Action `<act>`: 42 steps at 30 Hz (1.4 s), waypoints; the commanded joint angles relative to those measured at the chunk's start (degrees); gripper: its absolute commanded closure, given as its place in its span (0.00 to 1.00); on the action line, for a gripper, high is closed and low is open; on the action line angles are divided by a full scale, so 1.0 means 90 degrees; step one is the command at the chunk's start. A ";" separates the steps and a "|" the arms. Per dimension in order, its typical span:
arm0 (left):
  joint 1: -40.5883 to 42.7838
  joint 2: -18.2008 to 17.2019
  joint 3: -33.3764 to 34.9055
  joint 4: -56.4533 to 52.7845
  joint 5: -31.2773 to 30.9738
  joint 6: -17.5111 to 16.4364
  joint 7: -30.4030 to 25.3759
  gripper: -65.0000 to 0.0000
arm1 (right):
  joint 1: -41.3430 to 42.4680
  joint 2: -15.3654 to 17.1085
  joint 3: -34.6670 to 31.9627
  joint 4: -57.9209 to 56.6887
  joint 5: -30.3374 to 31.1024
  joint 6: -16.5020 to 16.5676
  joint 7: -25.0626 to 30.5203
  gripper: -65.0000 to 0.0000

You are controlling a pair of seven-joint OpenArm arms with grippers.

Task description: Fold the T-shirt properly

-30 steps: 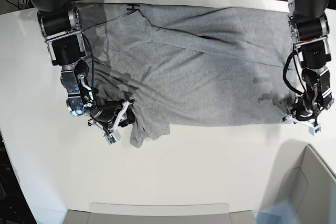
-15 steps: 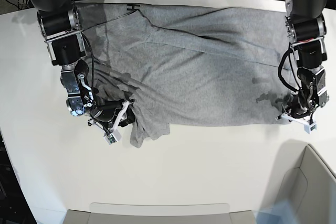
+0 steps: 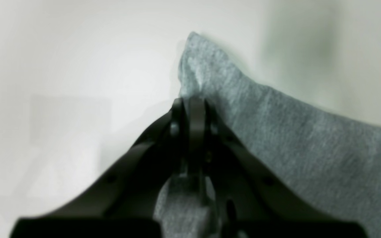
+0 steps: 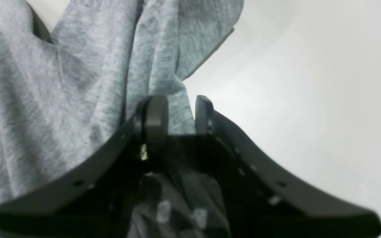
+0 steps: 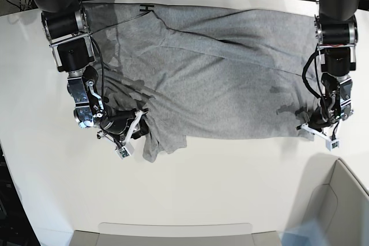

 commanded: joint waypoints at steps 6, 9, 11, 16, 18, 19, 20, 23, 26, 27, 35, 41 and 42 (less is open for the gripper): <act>0.0373 -0.0027 -0.0670 0.0889 0.0036 -0.0046 0.0324 1.00 | 0.0043 0.0048 0.0015 -0.0009 -0.0172 -0.0012 -0.0392 1.00; 0.0588 -0.0027 -0.0797 0.1280 0.0036 -0.0046 0.0324 1.00 | 0.0043 0.0077 0.0015 0.0069 -0.0172 -0.0012 -0.0392 1.00; 0.0647 -0.0027 -0.0914 0.1416 0.0036 -0.0046 0.0324 1.00 | 0.0033 0.0087 0.0015 0.0313 -0.0162 -0.0012 -0.0402 1.00; 0.0784 -0.0027 -0.1353 0.1758 0.0026 -0.0046 0.0324 1.00 | 0.0004 0.0224 0.0024 0.0782 -0.0162 -0.0041 -0.0421 1.00; 0.0784 -0.0027 -0.1334 0.1807 0.0026 -0.0046 0.0334 1.00 | 0.0033 0.0243 0.0024 0.0792 -0.0162 -0.0041 -0.0421 1.00; 0.0784 -0.0027 -0.1334 0.1807 0.0036 -0.0046 0.0334 1.00 | 0.0043 0.0302 0.0024 0.0792 -0.0172 -0.0041 -0.0421 1.00; 0.0784 -0.0027 -0.1353 0.1817 0.0036 -0.0046 0.0334 1.00 | 0.0043 0.0321 0.0034 0.0792 -0.0162 -0.0041 -0.0421 1.00; 0.0784 -0.0027 -0.1363 0.1885 0.0016 -0.0046 0.0334 1.00 | 0.0053 0.0360 0.0034 0.0792 -0.0162 -0.0041 -0.0421 1.00; 0.0784 -0.0027 -0.1363 0.2051 0.0016 -0.0046 0.0334 1.00 | 0.0053 0.0360 0.0181 0.0792 -0.0162 -0.0051 -0.0441 1.00; 0.0784 -0.0027 -0.1363 0.2110 0.0016 -0.0046 0.0334 1.00 | 0.0053 0.0360 0.0356 0.0792 -0.0162 -0.0051 -0.0529 1.00; 0.0764 -0.0027 -0.1334 0.2149 0.0016 -0.0046 0.0334 1.00 | 0.0043 0.0360 0.1138 0.1446 -0.0191 -0.0051 -0.1252 1.00; 0.0774 -0.0027 -0.1363 0.2217 0.0007 -0.0046 0.0334 1.00 | 0.0004 0.0370 0.1148 0.1720 -0.0201 -0.0051 -0.1515 1.00; 0.0784 -0.0027 -0.1363 0.2305 0.0007 -0.0046 0.0334 1.00 | 0.0004 0.0370 0.1148 0.1720 -0.0201 -0.0051 -0.1515 1.00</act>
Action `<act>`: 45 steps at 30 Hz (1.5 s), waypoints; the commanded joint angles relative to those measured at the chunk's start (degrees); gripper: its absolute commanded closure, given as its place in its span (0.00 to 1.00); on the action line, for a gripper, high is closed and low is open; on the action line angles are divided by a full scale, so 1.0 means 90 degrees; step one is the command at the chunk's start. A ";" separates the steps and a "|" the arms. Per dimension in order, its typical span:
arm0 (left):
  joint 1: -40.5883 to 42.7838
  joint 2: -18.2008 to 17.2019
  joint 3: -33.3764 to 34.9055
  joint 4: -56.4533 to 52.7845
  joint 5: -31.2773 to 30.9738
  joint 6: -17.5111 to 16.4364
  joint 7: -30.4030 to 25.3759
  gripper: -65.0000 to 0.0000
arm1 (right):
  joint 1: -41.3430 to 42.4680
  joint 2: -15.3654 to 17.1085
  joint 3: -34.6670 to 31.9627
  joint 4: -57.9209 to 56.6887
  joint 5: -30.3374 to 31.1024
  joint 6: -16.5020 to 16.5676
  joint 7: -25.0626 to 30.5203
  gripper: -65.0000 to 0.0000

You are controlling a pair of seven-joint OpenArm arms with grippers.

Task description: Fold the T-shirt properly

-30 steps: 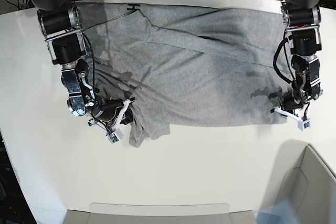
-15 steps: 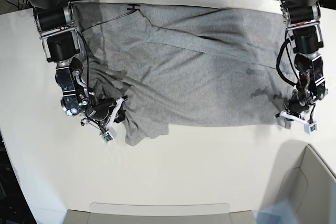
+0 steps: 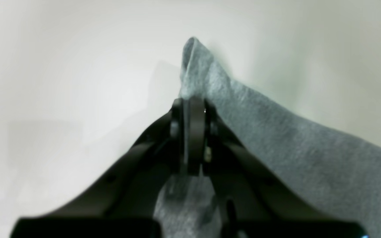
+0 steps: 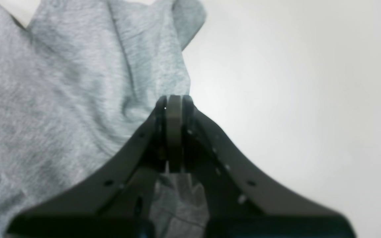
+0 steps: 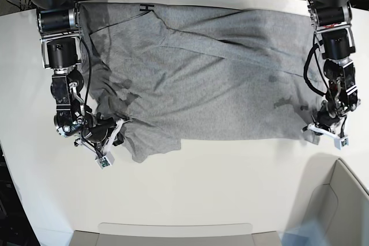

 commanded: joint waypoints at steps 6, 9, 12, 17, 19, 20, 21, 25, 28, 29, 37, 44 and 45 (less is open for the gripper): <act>-0.0176 -0.0129 -0.0044 0.0581 -0.0015 -0.0031 0.0310 1.00 | 0.0184 0.0047 0.0040 0.0117 0.0039 -0.0003 0.0107 1.00; -0.0176 -0.0129 -0.0044 0.0610 -0.0015 -0.0031 0.0329 1.00 | 0.0184 0.0047 0.0040 0.0117 0.0039 -0.0003 0.0068 1.00; -0.0068 -0.0129 -0.0044 0.0610 -0.0035 -0.0031 0.0329 1.00 | 0.0164 0.0047 0.0040 0.0117 0.0039 -0.0003 0.0068 1.00; 0.0000 -0.0129 -0.0044 0.0679 -0.0044 -0.0031 0.0329 1.00 | 0.0057 0.0125 0.0040 0.0322 0.0039 -0.0003 0.0058 1.00; 0.0098 -0.0129 -0.0044 0.0874 -0.0044 -0.0031 0.0339 1.00 | -0.0021 0.0164 0.0040 0.0478 0.0039 -0.0003 -0.0118 1.00; 0.0176 -0.0129 -0.0044 0.0972 -0.0044 -0.0031 0.0339 1.00 | -0.0031 0.0174 0.0040 0.0556 0.0039 -0.0003 -0.0186 1.00; 0.0215 -0.0129 -0.0044 0.1060 -0.0044 -0.0031 0.0339 1.00 | -0.0041 0.0174 0.0040 0.0615 0.0039 -0.0003 -0.0225 1.00; 0.0284 -0.0129 -0.0044 0.1196 -0.0044 -0.0031 0.0369 1.00 | -0.0051 0.0174 0.0040 0.0654 0.0039 -0.0003 -0.0245 1.00; 0.0274 -0.0129 -0.0044 0.1196 -0.0044 -0.0031 0.0622 1.00 | -0.0090 0.0174 0.0040 0.0654 0.0039 -0.0003 -0.0245 1.00; 0.0274 -0.0129 -0.0044 0.1226 -0.0044 -0.0031 0.0642 1.00 | -0.0129 0.0184 0.0040 0.0664 0.0039 -0.0003 -0.0245 1.00; 0.0284 -0.0129 -0.0044 0.1470 -0.0044 -0.0031 0.0710 1.00 | -0.0188 0.0184 0.0040 0.0742 0.0039 -0.0003 -0.0245 1.00; 0.0284 -0.0129 -0.0044 0.1470 -0.0044 -0.0031 0.0720 1.00 | -0.0188 0.0194 0.0040 0.0752 0.0039 -0.0003 -0.0245 1.00; 0.0284 -0.0129 -0.0044 0.1470 -0.0044 -0.0031 0.0720 1.00 | -0.0188 0.0223 0.0040 0.0752 0.0039 -0.0003 -0.0245 1.00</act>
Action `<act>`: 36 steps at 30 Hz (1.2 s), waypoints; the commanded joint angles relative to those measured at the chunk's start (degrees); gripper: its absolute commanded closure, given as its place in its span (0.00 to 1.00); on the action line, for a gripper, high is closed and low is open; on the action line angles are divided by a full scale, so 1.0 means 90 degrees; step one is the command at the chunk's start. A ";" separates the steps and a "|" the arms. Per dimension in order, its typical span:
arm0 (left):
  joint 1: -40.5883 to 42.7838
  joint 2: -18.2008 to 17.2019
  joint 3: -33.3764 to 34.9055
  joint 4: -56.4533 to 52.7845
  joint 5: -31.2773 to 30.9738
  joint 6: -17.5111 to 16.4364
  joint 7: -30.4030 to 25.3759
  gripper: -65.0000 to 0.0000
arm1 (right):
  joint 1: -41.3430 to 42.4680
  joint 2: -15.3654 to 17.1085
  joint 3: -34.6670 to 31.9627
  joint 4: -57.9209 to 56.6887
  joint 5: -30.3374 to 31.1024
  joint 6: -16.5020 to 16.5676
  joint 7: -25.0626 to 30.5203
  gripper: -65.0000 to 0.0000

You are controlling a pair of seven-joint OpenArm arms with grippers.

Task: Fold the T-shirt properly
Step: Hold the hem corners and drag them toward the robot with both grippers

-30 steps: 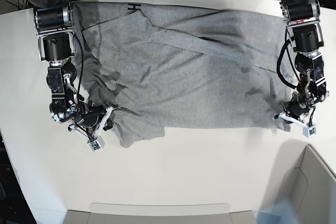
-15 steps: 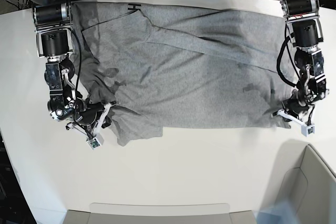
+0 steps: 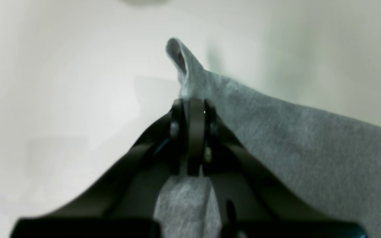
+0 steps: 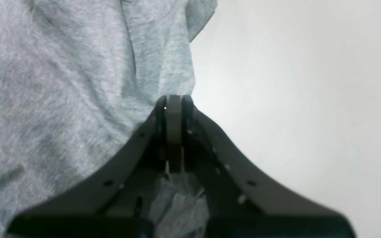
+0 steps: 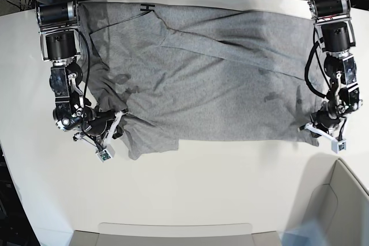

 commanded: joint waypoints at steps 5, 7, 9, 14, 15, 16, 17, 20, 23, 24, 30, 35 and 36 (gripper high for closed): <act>-0.0163 -0.0126 -0.0044 0.0112 -0.0040 -0.0024 -0.0130 1.00 | 0.0155 0.0133 0.0038 0.0257 0.0035 -0.0005 0.0119 1.00; -0.0105 -0.0126 -0.0044 0.0122 -0.0040 -0.0024 -0.0130 1.00 | 0.0145 0.0133 0.0038 0.0325 0.0035 -0.0005 0.0110 1.00; -0.0075 -0.0126 -0.0044 0.0239 -0.0040 -0.0024 -0.0130 1.00 | 0.0145 0.0133 0.0038 0.0345 0.0035 -0.0005 0.0110 1.00; 0.0003 -0.0126 -0.0044 0.0464 -0.0040 -0.0024 0.0163 1.00 | 0.0145 0.0133 0.0038 0.0345 0.0035 -0.0005 0.0110 1.00; 0.0003 -0.0126 -0.0054 0.0464 -0.0040 -0.0024 0.0183 1.00 | 0.0145 0.0133 0.0038 0.0345 0.0035 -0.0005 0.0110 1.00; 0.0003 -0.0126 -0.0054 0.0464 -0.0040 -0.0024 0.0193 1.00 | 0.0145 0.0133 0.0038 0.0345 0.0035 -0.0005 0.0110 1.00; 0.0003 -0.0126 -0.0054 0.0464 -0.0040 -0.0024 0.0202 1.00 | 0.0145 0.0133 0.0038 0.0345 0.0035 -0.0005 0.0110 1.00; 0.0032 -0.0126 -0.0054 0.0464 -0.0040 -0.0024 0.0222 1.00 | 0.0086 0.0133 0.0038 0.0364 0.0035 -0.0005 0.0110 1.00; 0.0042 -0.0126 -0.0054 0.0474 -0.0040 -0.0034 0.0222 1.00 | 0.0047 0.0133 0.0038 0.0472 0.0035 -0.0005 0.0110 1.00; 0.0052 -0.0126 -0.0054 0.0493 -0.0040 -0.0034 0.0222 1.00 | -0.0002 0.0133 0.0038 0.0531 0.0035 -0.0005 0.0061 1.00; 0.0188 -0.0126 -0.0054 0.0913 -0.0010 -0.0034 0.0398 1.00 | -0.0109 0.0153 0.0096 0.0980 0.0035 -0.0005 -0.0271 1.00; 0.0179 -0.0126 -0.0054 0.1148 -0.0010 -0.0034 0.0671 1.00 | -0.0334 0.0172 0.0614 0.1068 0.0035 -0.0005 -0.0271 1.00; 0.0188 -0.0126 -0.0054 0.1177 -0.0010 -0.0034 0.0671 1.00 | -0.0373 0.0172 0.0634 0.1068 0.0035 -0.0005 -0.0271 1.00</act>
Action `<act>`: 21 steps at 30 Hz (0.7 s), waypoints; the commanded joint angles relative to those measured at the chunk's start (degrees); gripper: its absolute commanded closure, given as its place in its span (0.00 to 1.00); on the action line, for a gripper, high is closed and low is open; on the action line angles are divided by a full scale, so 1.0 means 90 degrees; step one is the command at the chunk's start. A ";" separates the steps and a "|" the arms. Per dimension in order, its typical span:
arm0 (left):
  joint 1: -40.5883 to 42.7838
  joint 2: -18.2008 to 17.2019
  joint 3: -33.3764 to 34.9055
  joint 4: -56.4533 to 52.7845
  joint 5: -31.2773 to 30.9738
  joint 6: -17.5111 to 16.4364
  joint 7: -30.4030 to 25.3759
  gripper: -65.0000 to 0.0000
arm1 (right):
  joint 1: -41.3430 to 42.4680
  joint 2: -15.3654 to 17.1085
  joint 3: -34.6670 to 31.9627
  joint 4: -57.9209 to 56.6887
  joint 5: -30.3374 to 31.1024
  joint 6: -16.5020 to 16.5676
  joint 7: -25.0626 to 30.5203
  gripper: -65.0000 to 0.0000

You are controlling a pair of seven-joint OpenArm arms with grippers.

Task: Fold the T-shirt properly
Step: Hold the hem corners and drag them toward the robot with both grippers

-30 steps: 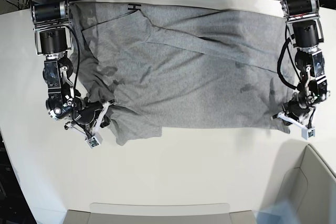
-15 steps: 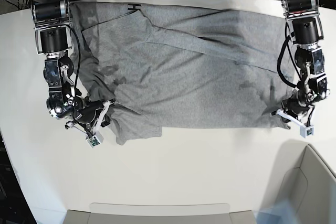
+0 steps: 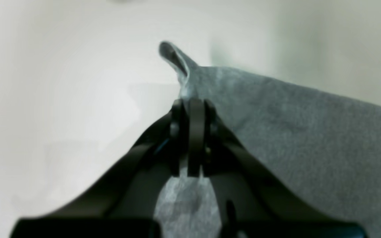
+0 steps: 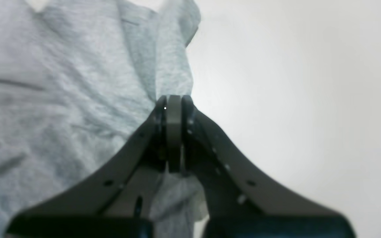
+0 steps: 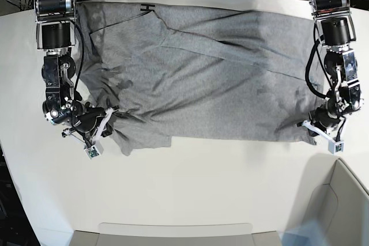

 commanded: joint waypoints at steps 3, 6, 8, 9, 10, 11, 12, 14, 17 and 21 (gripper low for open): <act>-0.0010 -0.0126 -0.0054 0.0140 -0.0061 -0.0032 -0.0062 1.00 | 0.0027 0.0078 0.0044 0.0189 0.0042 0.0007 0.0105 1.00; 0.0010 -0.0126 -0.0054 0.0335 -0.0061 -0.0032 0.0075 1.00 | -0.0168 0.0234 0.0053 0.0482 0.0071 0.0007 0.0105 1.00; 0.0019 -0.0126 -0.0054 0.0482 -0.0061 -0.0032 0.0192 1.00 | -0.0285 0.0244 0.0053 0.0677 0.0052 0.0007 0.0105 1.00; 0.0068 -0.0126 -0.0054 0.0531 -0.0061 -0.0032 0.0251 1.00 | -0.0344 0.0254 0.0122 0.0765 0.0052 0.0007 0.0095 1.00; 0.0107 -0.0126 -0.0064 0.0570 -0.0061 -0.0032 0.0280 1.00 | -0.0412 0.0254 0.0239 0.0863 0.0052 0.0007 0.0095 1.00; 0.0137 -0.0126 -0.0064 0.0648 -0.0061 -0.0022 0.0309 1.00 | -0.0461 0.0254 0.0385 0.0970 0.0052 0.0007 -0.0032 1.00; 0.0146 -0.0126 -0.0064 0.0736 -0.0051 -0.0022 0.0309 1.00 | -0.0481 0.0254 0.0503 0.1088 0.0052 0.0017 -0.0266 1.00; 0.0176 -0.0126 -0.0064 0.0863 -0.0051 -0.0022 0.0329 1.00 | -0.0510 0.0234 0.0708 0.1351 0.0071 0.0036 -0.0608 1.00; 0.0342 -0.0136 -0.0328 0.0902 -0.0051 -0.0022 0.0554 1.00 | -0.0735 0.0234 0.0805 0.1820 0.0061 0.0036 -0.0745 1.00; 0.0351 -0.0107 -0.0709 0.0902 -0.0071 -0.0022 0.0808 1.00 | -0.0940 0.0244 0.0815 0.2143 0.0052 0.0036 -0.0754 1.00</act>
